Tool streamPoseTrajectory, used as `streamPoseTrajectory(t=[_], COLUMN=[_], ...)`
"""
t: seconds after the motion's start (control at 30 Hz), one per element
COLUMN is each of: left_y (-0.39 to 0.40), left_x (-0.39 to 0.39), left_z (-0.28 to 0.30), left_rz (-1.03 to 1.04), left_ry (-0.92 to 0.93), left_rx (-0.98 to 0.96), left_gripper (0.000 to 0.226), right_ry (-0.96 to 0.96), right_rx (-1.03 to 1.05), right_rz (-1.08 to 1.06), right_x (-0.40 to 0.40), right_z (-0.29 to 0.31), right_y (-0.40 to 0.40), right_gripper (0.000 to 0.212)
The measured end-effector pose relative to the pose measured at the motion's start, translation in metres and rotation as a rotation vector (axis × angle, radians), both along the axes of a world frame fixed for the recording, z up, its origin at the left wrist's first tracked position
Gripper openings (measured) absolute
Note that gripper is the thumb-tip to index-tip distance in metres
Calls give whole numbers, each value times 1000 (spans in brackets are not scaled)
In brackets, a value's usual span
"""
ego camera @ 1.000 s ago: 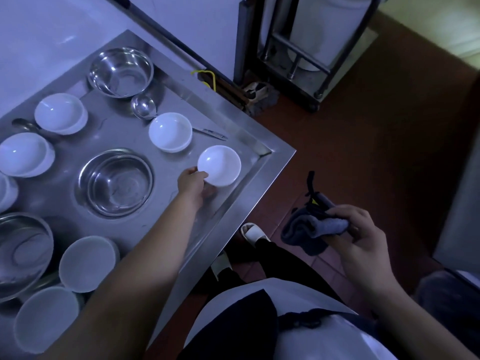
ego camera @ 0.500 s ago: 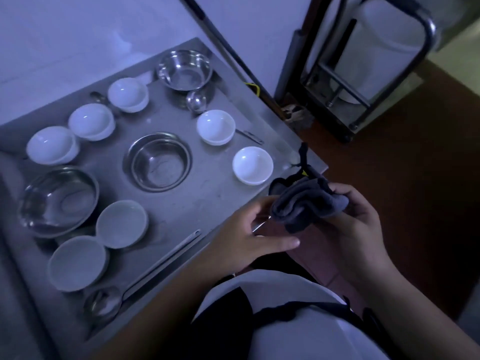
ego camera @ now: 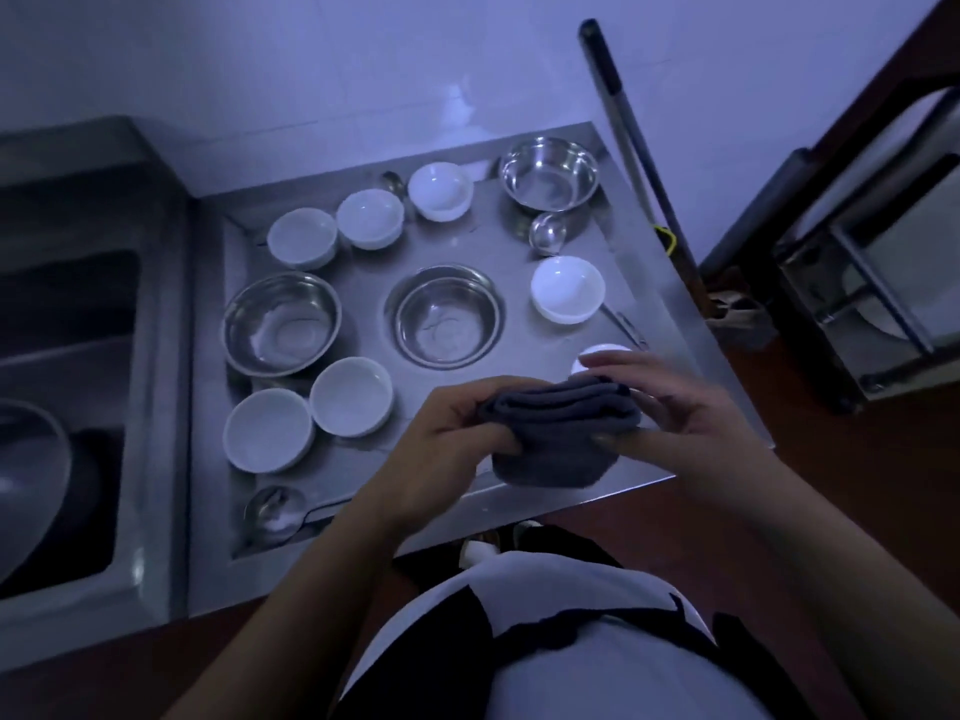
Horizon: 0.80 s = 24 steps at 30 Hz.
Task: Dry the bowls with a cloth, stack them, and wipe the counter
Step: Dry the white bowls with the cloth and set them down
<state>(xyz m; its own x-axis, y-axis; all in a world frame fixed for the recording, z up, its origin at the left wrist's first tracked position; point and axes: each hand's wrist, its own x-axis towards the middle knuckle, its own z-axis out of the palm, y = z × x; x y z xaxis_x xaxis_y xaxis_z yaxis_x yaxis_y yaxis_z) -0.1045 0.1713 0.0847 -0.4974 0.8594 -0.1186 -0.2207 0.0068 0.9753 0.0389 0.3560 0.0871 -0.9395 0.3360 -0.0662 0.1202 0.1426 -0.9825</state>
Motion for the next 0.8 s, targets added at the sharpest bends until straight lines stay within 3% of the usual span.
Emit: streamPoseTrajectory(t=[0.13, 0.33, 0.43, 0.5, 0.6, 0.73, 0.8], left_y=[-6, -13, -12, -13, -23, -45, -55], left_x=[2, 27, 41, 40, 32, 21, 12], left_z=[-2, -10, -15, -11, 0, 8, 5], left_rz=[-26, 94, 272, 271, 196, 224, 320], left_ry=[-19, 14, 157, 208, 235, 178, 0], left_rx=[-106, -202, -285, -306, -347, -339, -233], left_gripper=[51, 54, 34, 23, 28, 37, 45], right_ry=[-148, -176, -192, -226, -246, -217, -187], right_rx=[-253, -280, -281, -350, -338, -387, -361], right_rz=[134, 199, 333, 412, 517, 432, 309], right_x=[-10, -19, -21, -23, -28, -38, -40], right_z=[-1, -16, -26, -29, -27, -11, -8], right_y=[15, 16, 17, 18, 19, 2, -12], right_gripper=[42, 26, 27, 30, 39, 30, 20])
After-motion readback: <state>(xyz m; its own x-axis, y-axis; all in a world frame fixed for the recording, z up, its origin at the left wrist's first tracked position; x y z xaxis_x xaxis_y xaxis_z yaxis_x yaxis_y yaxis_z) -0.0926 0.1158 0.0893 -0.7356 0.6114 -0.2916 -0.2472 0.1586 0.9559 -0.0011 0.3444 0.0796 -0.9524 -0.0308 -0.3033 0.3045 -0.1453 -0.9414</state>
